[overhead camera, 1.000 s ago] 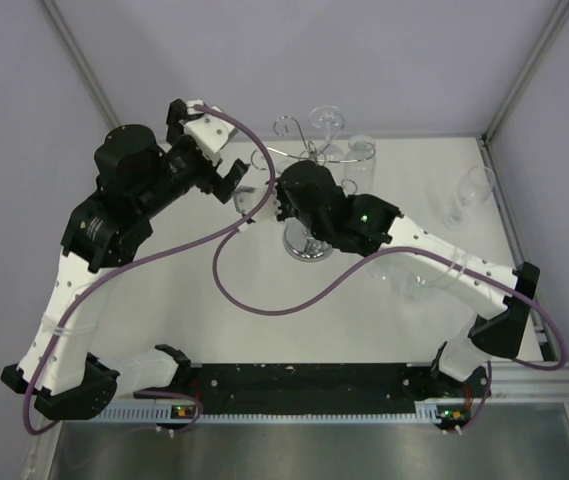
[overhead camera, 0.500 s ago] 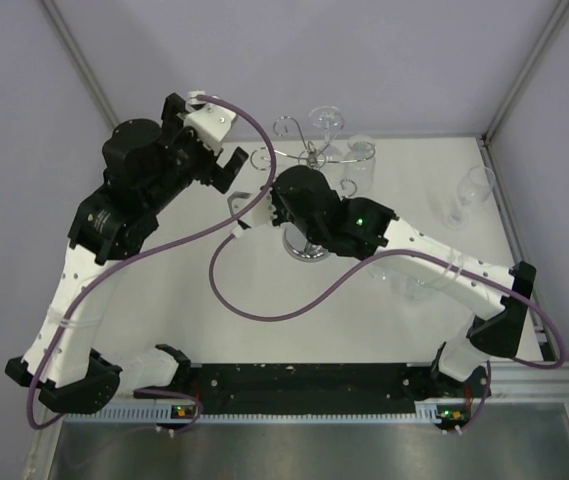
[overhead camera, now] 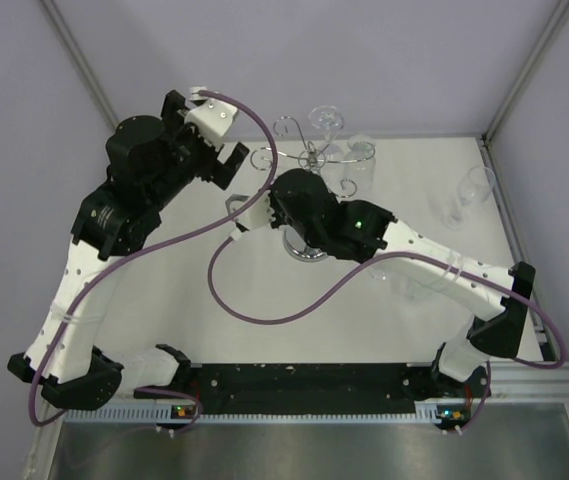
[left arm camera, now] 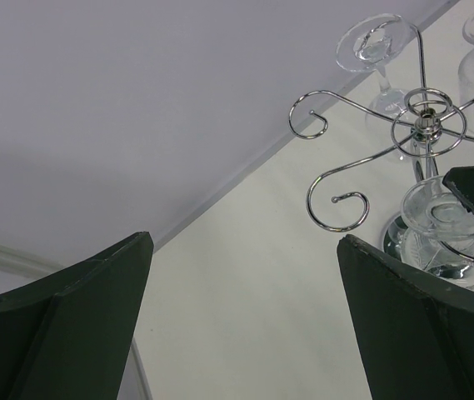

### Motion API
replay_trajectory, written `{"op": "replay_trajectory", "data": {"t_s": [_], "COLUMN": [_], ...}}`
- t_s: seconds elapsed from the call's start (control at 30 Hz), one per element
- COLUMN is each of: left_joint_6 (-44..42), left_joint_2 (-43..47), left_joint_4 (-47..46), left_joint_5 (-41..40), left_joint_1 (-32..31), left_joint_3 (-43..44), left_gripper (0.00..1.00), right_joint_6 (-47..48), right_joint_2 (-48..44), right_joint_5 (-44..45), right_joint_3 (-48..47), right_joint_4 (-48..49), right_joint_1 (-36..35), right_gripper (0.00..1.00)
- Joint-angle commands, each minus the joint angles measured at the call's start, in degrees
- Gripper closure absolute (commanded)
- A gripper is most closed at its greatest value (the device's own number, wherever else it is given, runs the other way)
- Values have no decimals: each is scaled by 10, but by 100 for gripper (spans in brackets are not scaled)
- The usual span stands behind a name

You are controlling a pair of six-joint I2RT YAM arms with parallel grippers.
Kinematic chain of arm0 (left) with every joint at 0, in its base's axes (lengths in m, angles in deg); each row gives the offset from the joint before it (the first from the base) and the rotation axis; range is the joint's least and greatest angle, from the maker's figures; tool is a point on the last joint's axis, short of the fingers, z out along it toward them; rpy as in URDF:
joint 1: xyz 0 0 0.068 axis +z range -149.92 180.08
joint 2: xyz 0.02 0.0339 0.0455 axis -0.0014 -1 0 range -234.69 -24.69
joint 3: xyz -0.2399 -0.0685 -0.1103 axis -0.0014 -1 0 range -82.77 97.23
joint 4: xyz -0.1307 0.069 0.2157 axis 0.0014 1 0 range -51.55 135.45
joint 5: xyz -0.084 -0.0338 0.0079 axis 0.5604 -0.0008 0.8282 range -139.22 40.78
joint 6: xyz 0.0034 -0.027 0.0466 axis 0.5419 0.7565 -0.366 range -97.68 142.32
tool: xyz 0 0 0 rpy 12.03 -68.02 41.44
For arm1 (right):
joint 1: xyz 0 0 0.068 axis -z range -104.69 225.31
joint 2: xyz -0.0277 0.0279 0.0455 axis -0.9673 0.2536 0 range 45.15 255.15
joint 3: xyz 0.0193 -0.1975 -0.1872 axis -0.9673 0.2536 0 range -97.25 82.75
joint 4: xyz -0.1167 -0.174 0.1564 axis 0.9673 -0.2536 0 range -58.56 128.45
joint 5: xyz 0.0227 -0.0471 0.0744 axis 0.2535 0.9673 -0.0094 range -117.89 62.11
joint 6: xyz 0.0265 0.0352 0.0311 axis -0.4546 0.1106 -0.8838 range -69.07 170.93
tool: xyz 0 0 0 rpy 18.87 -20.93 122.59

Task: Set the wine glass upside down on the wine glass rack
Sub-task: Turn the wine glass upside down at the wine rack.

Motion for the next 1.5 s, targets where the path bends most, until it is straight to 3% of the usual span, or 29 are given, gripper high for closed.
{"op": "replay_trajectory", "data": {"t_s": [0.0,1.47], "left_joint_6": [6,-8], "left_joint_2": [-2,-23], "left_joint_4": [-29,-16], "left_joint_5": [-8,-38], "left_joint_1": [3,3], "left_joint_3": [22,26], "left_gripper": [1,1], "right_joint_6": [-1,-1], "right_joint_2": [-31,-98], "right_joint_5": [21,51], "right_joint_3": [-14,70], "right_joint_4": [45,74], "right_joint_1": [-17,-41], "right_gripper": [100,100]}}
